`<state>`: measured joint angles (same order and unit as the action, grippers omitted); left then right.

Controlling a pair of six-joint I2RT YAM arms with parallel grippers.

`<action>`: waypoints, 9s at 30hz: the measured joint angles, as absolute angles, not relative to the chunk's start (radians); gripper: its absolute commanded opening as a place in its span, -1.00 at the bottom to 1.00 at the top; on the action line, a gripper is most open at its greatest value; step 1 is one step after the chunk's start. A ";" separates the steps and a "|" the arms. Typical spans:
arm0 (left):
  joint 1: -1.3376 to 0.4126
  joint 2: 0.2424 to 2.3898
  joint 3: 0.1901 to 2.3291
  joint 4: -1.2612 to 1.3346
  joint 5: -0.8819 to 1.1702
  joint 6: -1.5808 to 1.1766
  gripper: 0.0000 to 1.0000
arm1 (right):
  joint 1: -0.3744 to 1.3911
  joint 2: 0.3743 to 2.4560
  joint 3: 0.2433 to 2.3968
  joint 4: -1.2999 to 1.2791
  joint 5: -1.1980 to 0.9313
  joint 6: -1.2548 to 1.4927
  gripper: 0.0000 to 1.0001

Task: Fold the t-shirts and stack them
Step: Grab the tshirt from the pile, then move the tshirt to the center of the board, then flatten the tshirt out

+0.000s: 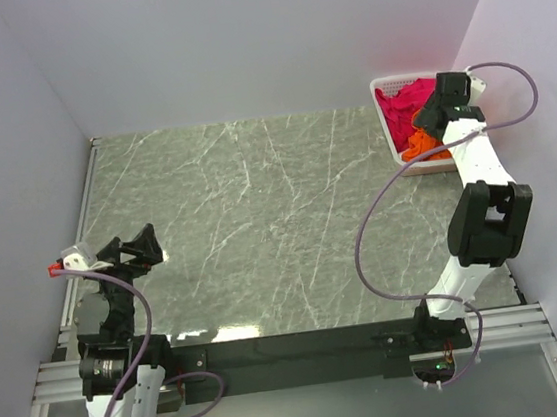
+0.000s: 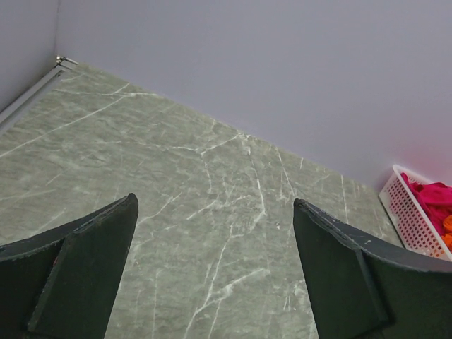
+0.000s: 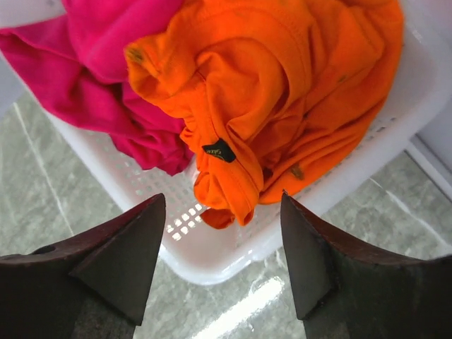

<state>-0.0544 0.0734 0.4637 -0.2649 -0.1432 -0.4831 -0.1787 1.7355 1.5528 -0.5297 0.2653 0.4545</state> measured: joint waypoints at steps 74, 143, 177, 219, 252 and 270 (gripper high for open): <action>-0.073 0.148 0.464 -0.254 -0.072 -0.484 0.88 | 0.456 1.114 1.110 -0.277 0.123 0.410 -0.76; -0.652 1.522 0.766 -0.038 -0.199 -0.699 0.10 | 0.567 1.034 0.842 -0.278 0.267 0.340 -1.00; -0.669 0.776 1.267 -0.610 -0.564 -0.501 -0.99 | 0.530 0.865 1.258 -0.374 0.085 0.165 -1.00; -0.358 1.796 1.515 -0.292 -0.518 -0.187 0.75 | 0.431 1.790 1.736 -0.324 0.370 0.045 -0.04; -0.081 1.180 0.614 -0.487 -0.424 -0.779 0.16 | 0.801 1.246 0.865 -0.457 0.111 0.408 0.17; -0.081 1.303 0.613 -0.455 -0.305 -0.768 0.11 | 0.801 1.237 0.862 -0.458 0.114 0.406 0.13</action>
